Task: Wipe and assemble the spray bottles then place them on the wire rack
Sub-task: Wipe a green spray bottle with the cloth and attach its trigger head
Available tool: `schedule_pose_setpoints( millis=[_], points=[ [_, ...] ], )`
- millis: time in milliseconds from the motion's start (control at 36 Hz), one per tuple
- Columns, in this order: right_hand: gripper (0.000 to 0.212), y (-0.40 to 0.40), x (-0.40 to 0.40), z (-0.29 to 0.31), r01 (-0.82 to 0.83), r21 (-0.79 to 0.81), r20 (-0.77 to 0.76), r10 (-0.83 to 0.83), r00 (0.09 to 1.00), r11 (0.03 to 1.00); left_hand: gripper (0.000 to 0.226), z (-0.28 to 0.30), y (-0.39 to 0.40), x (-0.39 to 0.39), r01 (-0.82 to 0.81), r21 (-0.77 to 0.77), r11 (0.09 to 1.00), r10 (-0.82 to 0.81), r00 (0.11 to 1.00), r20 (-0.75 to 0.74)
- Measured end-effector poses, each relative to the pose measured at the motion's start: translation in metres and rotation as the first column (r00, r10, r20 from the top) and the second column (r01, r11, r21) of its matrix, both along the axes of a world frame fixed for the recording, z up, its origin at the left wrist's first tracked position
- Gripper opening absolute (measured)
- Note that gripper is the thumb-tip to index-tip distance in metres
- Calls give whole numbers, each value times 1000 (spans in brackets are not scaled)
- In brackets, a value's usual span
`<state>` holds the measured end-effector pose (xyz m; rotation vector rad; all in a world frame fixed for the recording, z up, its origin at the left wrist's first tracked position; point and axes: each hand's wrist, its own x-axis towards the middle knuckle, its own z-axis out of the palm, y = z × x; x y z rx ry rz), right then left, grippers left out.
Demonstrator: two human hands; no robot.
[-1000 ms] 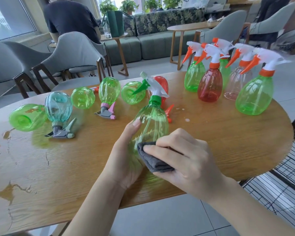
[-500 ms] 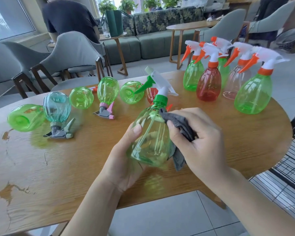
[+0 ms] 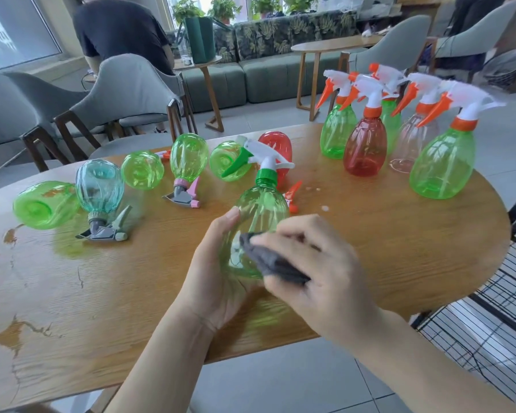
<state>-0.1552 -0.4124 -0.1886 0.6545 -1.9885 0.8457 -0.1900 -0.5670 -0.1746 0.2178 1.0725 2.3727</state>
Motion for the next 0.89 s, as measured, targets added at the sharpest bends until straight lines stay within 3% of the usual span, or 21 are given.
schedule_pose_setpoints(
  millis=[111,333,444,583,694,806,889],
  points=[
    [20,-3,2,-5,19,156,-131,1,991,988,50,3,-3,4,77,-22,997,-75,994,83],
    [20,-1,1,-5,40,245,-240,20,971,969,57,-1,-6,-1,95,-4,995,-93,987,128],
    [23,10,-9,0,50,155,-176,-23,984,987,53,-3,-5,-5,70,32,997,-71,996,60],
    [19,23,-22,14,55,-105,73,-47,996,993,44,-6,-4,-4,52,-26,998,-53,998,-40],
    [13,27,-24,18,61,-255,217,-4,976,965,64,-8,-2,-4,100,-24,995,-102,993,-64],
    [14,22,-18,13,89,-281,208,-30,978,956,68,-7,-2,-3,108,-16,994,-109,989,-101],
    [13,18,-13,9,84,-263,160,-42,986,961,87,-7,-3,-4,62,-29,998,-64,995,-78]
  ],
)
